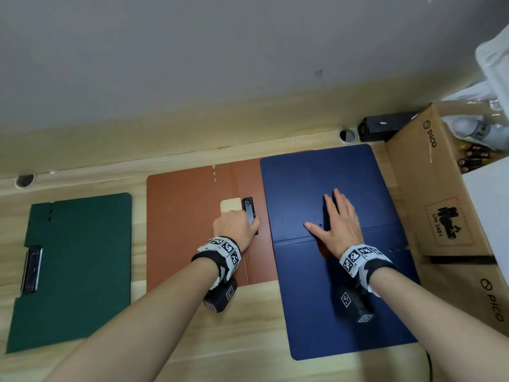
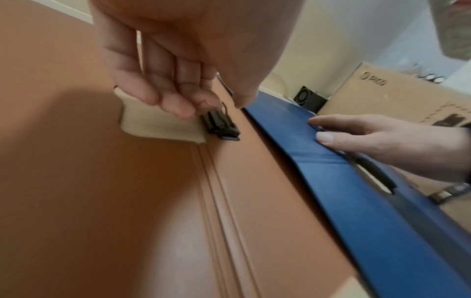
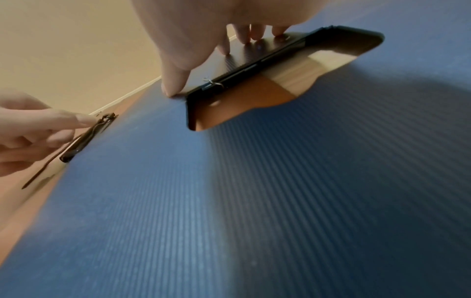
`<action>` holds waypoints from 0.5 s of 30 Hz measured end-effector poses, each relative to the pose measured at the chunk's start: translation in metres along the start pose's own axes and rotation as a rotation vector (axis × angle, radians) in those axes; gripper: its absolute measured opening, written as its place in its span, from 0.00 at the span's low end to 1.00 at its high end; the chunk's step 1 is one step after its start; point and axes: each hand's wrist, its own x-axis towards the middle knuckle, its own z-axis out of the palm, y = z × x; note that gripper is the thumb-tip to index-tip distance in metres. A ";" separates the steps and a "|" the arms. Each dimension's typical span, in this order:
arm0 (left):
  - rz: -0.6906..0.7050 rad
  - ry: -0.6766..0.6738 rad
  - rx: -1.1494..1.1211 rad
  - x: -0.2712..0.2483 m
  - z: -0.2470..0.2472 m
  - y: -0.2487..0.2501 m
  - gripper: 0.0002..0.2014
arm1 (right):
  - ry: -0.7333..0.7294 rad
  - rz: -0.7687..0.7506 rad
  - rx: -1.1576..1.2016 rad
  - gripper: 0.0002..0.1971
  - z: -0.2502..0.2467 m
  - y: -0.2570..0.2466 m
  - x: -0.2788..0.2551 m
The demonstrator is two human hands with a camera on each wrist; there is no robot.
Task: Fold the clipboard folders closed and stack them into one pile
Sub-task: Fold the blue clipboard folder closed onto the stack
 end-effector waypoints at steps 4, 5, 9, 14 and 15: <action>0.067 -0.209 -0.392 -0.029 0.016 0.027 0.25 | 0.042 0.060 0.106 0.41 -0.003 0.006 -0.013; 0.039 -0.236 -0.463 -0.032 0.023 0.034 0.24 | 0.033 0.077 0.123 0.41 -0.002 0.008 -0.018; -0.147 -0.225 -0.827 -0.032 0.047 0.053 0.17 | -0.008 0.107 0.194 0.40 0.003 0.009 -0.030; -0.204 -0.158 -1.164 -0.045 0.052 0.045 0.08 | -0.029 0.087 0.242 0.40 -0.001 -0.003 -0.038; -0.201 -0.128 -1.177 -0.047 0.054 0.039 0.07 | -0.035 0.074 0.262 0.40 -0.003 -0.007 -0.041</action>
